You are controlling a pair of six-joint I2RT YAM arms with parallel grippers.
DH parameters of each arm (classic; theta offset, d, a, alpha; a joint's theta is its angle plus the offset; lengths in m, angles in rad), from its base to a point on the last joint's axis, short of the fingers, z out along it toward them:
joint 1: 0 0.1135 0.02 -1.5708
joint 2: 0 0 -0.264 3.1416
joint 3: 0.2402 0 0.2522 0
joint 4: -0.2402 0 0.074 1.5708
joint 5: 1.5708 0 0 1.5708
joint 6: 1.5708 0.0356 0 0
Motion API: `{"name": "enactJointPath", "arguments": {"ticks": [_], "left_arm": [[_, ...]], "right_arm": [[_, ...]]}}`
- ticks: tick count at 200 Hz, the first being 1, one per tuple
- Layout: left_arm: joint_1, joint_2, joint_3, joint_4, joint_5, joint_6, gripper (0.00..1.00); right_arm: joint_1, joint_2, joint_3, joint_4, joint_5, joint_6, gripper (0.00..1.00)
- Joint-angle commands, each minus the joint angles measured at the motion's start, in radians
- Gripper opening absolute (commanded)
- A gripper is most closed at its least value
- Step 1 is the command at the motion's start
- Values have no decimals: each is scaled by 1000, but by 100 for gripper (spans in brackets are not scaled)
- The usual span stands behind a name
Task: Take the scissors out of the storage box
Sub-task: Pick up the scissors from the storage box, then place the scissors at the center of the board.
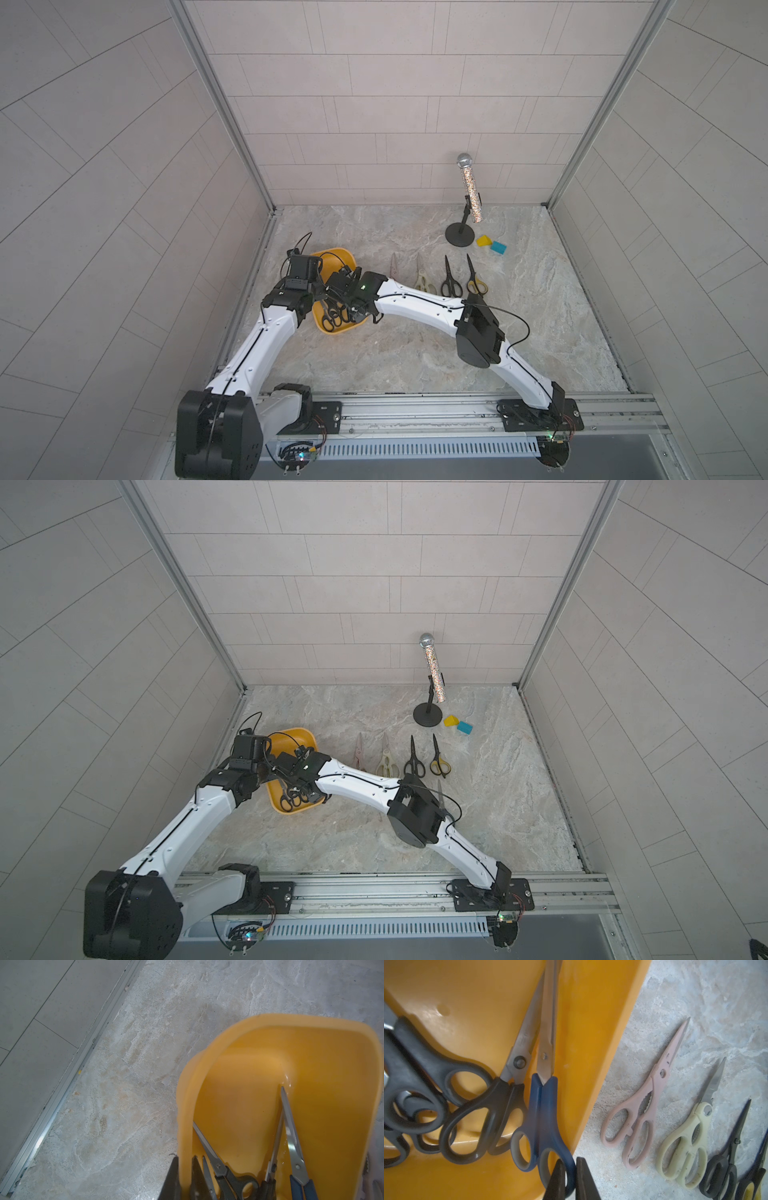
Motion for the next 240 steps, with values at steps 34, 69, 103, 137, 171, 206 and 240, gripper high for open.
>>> {"name": "enactJointPath", "arguments": {"ticks": [34, 69, 103, 137, 171, 206, 240], "left_arm": [[0, -9, 31, -2, -34, 9, 0], [-3, -8, 30, 0, -34, 9, 0], [2, -6, 30, -2, -40, 11, 0], [2, -3, 32, 0, -46, 14, 0], [2, 3, 32, 3, -50, 16, 0], [2, 8, 32, 0, -50, 15, 0], [2, -7, 25, -5, -48, 12, 0]], "right_arm": [[-3, -129, -48, -63, 10, -9, 0], [-3, -242, -170, -7, -23, 1, 0], [-21, -405, -356, 33, -42, 18, 0], [-72, -623, -663, 102, -81, 59, 0], [-162, -842, -979, 171, -156, 125, 0], [-240, -1065, -1258, 234, -228, 199, 0], [-297, -1235, -1467, 309, -335, 256, 0]]}}
